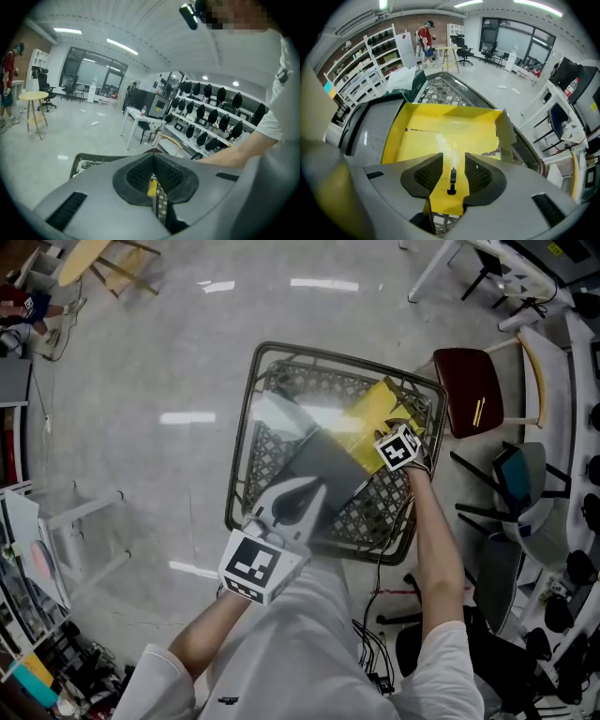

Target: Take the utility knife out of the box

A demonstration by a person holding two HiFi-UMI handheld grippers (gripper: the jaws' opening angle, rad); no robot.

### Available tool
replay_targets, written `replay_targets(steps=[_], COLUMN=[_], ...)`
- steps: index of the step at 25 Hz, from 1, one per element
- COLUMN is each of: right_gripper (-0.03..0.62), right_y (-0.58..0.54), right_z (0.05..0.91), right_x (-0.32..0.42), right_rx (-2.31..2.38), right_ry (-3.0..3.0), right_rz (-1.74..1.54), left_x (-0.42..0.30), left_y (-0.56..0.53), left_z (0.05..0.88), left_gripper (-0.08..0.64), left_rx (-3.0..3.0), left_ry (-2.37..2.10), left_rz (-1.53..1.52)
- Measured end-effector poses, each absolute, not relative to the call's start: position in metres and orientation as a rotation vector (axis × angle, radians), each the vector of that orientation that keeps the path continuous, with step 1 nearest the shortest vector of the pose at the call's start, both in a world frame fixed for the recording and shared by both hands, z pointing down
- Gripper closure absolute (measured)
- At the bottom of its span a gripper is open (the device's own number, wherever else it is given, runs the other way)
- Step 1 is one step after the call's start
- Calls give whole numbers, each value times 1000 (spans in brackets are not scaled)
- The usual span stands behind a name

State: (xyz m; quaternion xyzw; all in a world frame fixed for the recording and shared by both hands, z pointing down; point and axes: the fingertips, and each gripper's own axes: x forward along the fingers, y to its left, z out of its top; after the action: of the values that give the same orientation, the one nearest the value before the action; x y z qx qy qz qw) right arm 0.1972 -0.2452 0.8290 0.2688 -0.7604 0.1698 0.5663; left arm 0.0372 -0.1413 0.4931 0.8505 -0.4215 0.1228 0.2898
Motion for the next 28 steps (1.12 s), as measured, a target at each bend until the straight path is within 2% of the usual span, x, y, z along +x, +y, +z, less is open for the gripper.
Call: replay_targets(steps=[14,15,18,28], right_gripper=[466,470,538,545], right_y=[-241,-240,-234,-230], right_z=[862,862,863,851], right_x=[213,212,209,197], right_rx=[437,428,412,540], right_ry=[-1653,-1644,-1629,-1666], right_rz=[491,480,446,402], left_x=[32,32,33,29], left_y=[-134,-134,-132,-122], left_z=[509,509,508,499], left_gripper=[557,557,557,557], left_rx=[2258,2257,2259,2286], left_ry=[-1136,-1137,-1135,-1139], left_rz=[383,383,382,370])
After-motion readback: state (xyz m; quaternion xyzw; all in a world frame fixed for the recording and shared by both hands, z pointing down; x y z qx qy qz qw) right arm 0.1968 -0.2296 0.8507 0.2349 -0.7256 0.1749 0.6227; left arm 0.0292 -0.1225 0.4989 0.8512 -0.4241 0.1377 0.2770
